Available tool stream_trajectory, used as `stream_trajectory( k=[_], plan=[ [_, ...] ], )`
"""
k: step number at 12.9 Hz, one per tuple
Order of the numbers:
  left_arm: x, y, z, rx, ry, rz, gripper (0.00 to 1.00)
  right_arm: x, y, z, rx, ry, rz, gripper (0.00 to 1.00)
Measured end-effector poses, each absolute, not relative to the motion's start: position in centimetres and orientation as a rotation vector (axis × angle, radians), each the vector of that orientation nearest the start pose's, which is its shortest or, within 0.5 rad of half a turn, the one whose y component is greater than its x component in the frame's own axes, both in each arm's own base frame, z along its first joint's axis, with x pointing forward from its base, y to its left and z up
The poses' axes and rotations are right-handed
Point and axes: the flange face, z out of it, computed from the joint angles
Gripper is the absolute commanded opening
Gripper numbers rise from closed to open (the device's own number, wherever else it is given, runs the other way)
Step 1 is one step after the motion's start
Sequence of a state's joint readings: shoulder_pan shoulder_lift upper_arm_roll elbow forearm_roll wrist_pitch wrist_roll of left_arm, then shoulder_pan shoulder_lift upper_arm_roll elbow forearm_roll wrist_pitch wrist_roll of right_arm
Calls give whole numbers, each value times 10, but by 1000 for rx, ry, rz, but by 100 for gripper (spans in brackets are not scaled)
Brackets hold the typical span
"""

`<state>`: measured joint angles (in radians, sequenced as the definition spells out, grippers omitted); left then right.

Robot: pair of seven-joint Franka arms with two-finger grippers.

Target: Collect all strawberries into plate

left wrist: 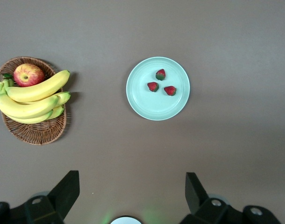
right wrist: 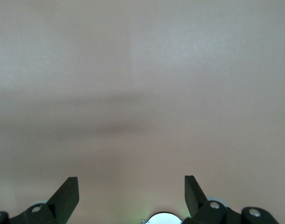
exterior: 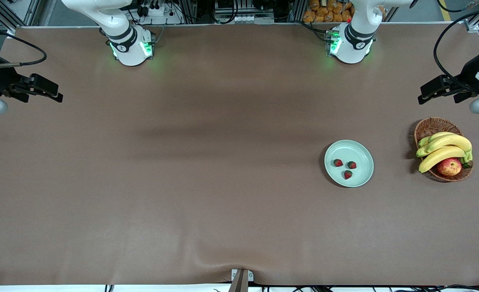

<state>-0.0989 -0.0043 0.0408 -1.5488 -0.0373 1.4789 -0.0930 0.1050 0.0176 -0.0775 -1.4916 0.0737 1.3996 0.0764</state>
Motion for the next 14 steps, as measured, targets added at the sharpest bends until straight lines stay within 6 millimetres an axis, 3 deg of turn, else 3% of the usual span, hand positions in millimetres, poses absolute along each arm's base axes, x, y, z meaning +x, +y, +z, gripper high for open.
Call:
stream_trajectory(
  k=[4, 14],
  plan=[
    [539, -69, 623, -3119, 55, 121, 100, 542, 26, 638, -3070, 58, 175, 100],
    [539, -70, 623, -3105, 60, 105, 100, 540, 26, 635, -3070, 55, 202, 100]
  ],
)
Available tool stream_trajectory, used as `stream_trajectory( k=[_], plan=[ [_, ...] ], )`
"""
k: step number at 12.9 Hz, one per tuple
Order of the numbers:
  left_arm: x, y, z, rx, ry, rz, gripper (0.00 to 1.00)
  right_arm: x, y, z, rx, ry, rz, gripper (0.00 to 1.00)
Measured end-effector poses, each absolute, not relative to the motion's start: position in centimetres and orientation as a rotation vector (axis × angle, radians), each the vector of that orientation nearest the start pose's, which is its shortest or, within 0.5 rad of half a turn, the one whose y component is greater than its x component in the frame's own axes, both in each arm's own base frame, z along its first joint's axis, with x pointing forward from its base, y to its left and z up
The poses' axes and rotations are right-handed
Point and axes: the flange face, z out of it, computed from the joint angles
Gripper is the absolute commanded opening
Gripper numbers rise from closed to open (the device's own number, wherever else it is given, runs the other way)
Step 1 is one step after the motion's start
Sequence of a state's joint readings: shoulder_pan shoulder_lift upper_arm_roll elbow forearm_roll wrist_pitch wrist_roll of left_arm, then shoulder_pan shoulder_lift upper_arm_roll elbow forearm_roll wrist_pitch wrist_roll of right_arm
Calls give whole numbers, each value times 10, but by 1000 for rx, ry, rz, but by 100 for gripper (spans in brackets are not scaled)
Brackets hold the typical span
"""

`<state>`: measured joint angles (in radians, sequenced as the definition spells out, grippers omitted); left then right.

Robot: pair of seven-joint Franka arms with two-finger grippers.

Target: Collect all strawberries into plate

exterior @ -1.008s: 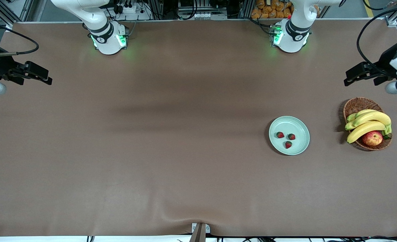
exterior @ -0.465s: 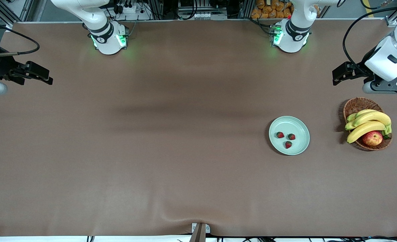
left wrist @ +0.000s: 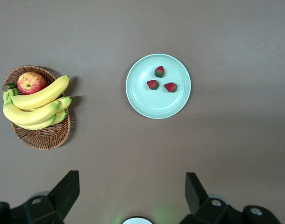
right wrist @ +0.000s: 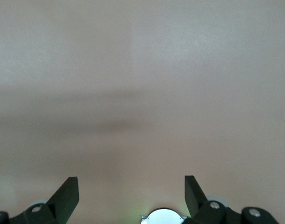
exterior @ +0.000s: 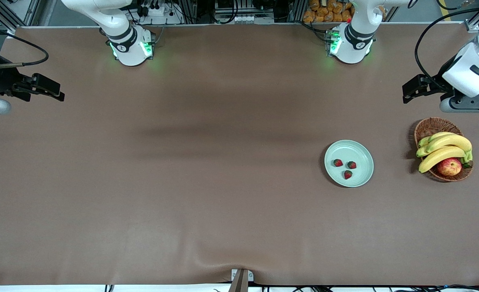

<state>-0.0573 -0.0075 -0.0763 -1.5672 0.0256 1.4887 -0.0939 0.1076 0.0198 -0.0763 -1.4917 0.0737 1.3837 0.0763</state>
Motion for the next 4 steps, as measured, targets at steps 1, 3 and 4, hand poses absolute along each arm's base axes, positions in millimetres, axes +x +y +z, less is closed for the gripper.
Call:
stream_trajectory(
  k=[1, 3, 4],
  plan=[
    [539, -69, 623, -3105, 57, 105, 100, 540, 26, 635, -3070, 55, 202, 100],
    [539, -68, 624, -3105, 54, 105, 100, 540, 26, 635, -3070, 55, 202, 100],
    [539, -68, 624, -3105, 54, 105, 100, 540, 26, 635, -3070, 55, 202, 100]
  ],
)
